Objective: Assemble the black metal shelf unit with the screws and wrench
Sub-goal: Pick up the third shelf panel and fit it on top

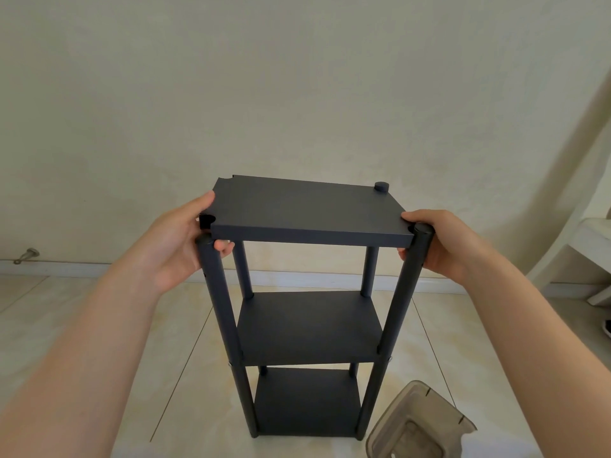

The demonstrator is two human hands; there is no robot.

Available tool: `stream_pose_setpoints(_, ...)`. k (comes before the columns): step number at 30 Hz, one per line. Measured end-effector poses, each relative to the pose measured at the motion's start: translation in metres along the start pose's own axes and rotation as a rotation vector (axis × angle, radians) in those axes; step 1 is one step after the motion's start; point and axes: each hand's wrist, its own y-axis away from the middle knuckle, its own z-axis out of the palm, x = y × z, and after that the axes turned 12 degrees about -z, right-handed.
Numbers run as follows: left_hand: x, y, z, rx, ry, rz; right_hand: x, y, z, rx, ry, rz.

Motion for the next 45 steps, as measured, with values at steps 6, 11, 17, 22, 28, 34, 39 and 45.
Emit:
stream_pose_setpoints(6, 0.001, 0.001, 0.004, 0.078, -0.016, 0.027, 0.001, 0.0, 0.002, 0.01, -0.014, -0.034)
stream_pose_setpoints(11, 0.003, 0.0, 0.007, 0.164, -0.104, 0.06, 0.002, -0.001, 0.005, 0.008, -0.045, -0.052)
stream_pose_setpoints(17, 0.004, -0.005, 0.004, 0.147, -0.03, 0.038, 0.002, 0.001, 0.004, -0.011, -0.063, -0.049)
stream_pose_setpoints(22, 0.004, -0.006, 0.001, 0.115, 0.0, 0.005, 0.002, 0.001, 0.006, -0.008, -0.082, -0.058)
stream_pose_setpoints(28, 0.004, -0.003, -0.003, 0.029, 0.036, -0.041, 0.002, -0.001, 0.005, -0.001, -0.091, -0.065)
stream_pose_setpoints(34, -0.003, 0.001, -0.003, 0.006, 0.035, -0.056, 0.0, -0.004, -0.001, -0.004, -0.095, -0.107)
stream_pose_setpoints(39, -0.01, -0.002, -0.007, 0.023, 0.026, -0.087, 0.007, -0.005, 0.0, -0.011, -0.075, -0.074)
stream_pose_setpoints(45, -0.023, -0.012, -0.011, 0.079, 0.077, -0.195, 0.013, -0.008, -0.003, -0.012, -0.114, 0.017)
